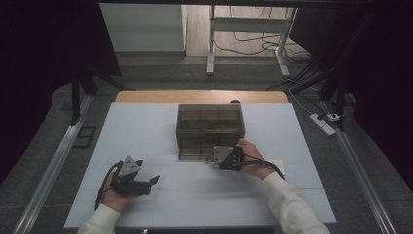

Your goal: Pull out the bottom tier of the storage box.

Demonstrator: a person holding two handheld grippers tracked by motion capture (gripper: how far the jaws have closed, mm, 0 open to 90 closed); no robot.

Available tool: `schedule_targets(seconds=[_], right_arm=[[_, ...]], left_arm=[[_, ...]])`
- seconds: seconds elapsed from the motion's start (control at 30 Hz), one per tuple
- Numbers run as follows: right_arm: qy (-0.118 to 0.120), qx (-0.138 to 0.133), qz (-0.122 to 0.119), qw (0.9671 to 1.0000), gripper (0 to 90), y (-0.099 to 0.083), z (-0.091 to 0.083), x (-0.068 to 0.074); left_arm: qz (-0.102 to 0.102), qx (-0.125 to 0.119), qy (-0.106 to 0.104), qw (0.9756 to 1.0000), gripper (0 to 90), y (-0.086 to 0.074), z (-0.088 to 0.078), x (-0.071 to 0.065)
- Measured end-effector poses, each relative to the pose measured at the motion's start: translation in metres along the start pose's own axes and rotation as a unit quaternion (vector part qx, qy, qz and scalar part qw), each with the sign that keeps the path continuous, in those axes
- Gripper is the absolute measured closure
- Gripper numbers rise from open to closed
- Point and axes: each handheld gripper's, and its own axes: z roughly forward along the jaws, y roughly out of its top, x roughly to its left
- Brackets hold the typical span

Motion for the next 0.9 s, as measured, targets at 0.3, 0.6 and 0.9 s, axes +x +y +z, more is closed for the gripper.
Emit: schedule_targets(seconds=[0.3, 0.6, 0.9], right_arm=[[0.006, -0.001, -0.007, 1.0000, 73.6, 0.0000, -0.0015, 0.0002], [0.010, -0.002, -0.001, 0.9999, 74.3, -0.0006, -0.0033, 0.0018], [0.013, 0.000, 0.000, 0.9999, 78.3, -0.0008, -0.0057, 0.0019]], left_arm=[[0.000, 0.000, 0.000, 1.0000, 13.8, -0.0001, -0.0003, 0.0001], [0.000, 0.000, 0.000, 1.0000, 13.8, -0.0001, -0.0002, 0.0002], [0.000, 0.001, 0.001, 1.0000, 13.8, -0.0001, -0.0002, 0.0001]])
